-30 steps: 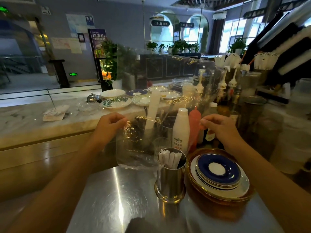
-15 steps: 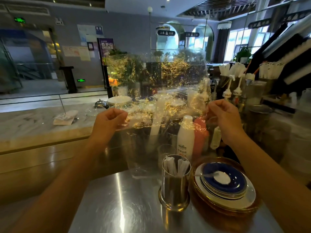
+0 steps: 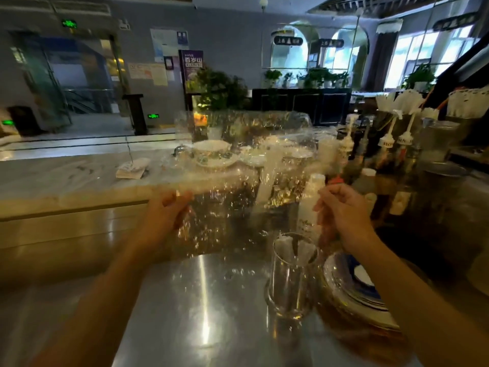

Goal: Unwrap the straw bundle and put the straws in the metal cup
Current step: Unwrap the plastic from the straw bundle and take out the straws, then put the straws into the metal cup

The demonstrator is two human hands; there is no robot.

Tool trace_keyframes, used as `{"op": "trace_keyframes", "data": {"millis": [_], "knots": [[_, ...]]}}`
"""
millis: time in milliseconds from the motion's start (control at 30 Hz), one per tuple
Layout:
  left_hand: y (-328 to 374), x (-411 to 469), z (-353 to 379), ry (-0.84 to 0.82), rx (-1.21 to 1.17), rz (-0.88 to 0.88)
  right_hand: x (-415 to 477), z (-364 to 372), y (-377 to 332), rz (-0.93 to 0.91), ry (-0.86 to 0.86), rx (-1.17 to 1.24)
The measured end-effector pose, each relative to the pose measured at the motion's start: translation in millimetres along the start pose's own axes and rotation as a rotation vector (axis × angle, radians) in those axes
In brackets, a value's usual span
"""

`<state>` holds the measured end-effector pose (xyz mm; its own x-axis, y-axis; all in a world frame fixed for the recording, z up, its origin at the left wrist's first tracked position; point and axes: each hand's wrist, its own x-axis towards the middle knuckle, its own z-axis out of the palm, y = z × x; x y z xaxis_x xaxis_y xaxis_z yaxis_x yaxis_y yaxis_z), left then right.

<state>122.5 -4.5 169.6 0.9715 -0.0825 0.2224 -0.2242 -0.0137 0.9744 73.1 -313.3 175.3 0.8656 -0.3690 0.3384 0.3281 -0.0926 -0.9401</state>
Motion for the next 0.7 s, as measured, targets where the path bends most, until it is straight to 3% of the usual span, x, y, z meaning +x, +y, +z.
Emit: {"op": "trace_keyframes", "data": {"millis": [133, 300, 500, 700], "knots": [[-47, -29, -28, -0.047, -0.065, -0.255, -22, 17, 31, 0.09, -0.077, -0.004], [-92, -74, -58, 0.14, 0.007, -0.367, -55, 46, 75, 0.152, -0.221, -0.136], [-134, -123, -84, 0.298, 0.198, -0.426, -96, 79, 132, 0.263, -0.408, -0.339], [-173, -159, -92, 0.391, 0.608, -0.54, -123, 94, 188, 0.389, -0.51, -0.579]]}}
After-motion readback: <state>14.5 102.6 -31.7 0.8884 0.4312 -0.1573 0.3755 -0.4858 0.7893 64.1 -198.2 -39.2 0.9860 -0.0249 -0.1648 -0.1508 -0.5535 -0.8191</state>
